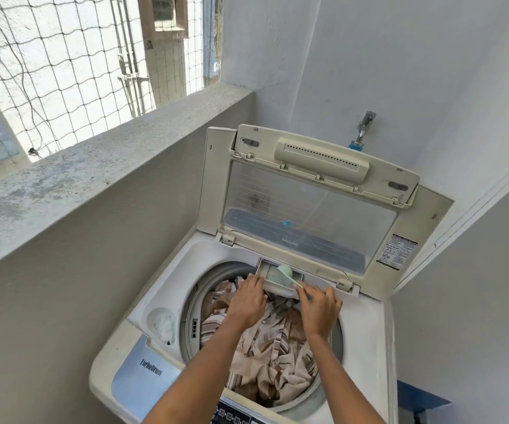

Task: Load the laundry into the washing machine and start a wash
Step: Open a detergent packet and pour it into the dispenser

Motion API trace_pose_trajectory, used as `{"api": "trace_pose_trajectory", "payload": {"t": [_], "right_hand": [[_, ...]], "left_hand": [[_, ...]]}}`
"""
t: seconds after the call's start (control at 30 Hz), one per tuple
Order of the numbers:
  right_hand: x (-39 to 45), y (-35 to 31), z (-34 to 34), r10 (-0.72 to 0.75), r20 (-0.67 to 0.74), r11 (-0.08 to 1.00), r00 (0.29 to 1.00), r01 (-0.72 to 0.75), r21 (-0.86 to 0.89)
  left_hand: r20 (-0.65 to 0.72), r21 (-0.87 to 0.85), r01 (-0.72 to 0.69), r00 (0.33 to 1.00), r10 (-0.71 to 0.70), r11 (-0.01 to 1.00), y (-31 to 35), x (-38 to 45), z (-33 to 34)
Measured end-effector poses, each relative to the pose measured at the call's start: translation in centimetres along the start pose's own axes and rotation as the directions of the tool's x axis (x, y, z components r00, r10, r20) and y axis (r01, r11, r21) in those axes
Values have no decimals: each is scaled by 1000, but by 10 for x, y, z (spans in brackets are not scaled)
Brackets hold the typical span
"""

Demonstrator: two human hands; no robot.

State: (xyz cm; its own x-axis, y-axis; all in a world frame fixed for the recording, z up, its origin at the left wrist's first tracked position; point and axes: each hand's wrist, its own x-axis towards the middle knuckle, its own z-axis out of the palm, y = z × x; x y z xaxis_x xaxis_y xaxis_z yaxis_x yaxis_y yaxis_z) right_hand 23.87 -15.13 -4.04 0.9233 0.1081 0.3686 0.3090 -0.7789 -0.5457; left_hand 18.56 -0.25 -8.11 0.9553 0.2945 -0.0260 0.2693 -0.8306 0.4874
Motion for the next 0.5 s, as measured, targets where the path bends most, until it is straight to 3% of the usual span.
{"api": "trace_pose_trajectory", "payload": {"t": [0.07,0.13,0.2,0.33,0.5], "right_hand": [[-1,-1,-1,255,69,931,965,-264,254],[-1,-5,-2,421,167,758,892,-447,475],[2,-16,-7,523,265,589,810,-568,575],[10,-49,-8,526,425,394,736,-654,645],[0,-129,-13,417,525,331,742,-662,672]], "left_hand": [[0,-9,12,1000,-12,1000,3,-2,-3],[-2,-30,37,999,-37,999,6,-4,-9],[-45,-64,71,996,-74,995,12,-8,-18],[-224,-157,109,964,-143,982,19,-25,-50],[-454,-228,224,836,-307,947,2,-80,-105]]}}
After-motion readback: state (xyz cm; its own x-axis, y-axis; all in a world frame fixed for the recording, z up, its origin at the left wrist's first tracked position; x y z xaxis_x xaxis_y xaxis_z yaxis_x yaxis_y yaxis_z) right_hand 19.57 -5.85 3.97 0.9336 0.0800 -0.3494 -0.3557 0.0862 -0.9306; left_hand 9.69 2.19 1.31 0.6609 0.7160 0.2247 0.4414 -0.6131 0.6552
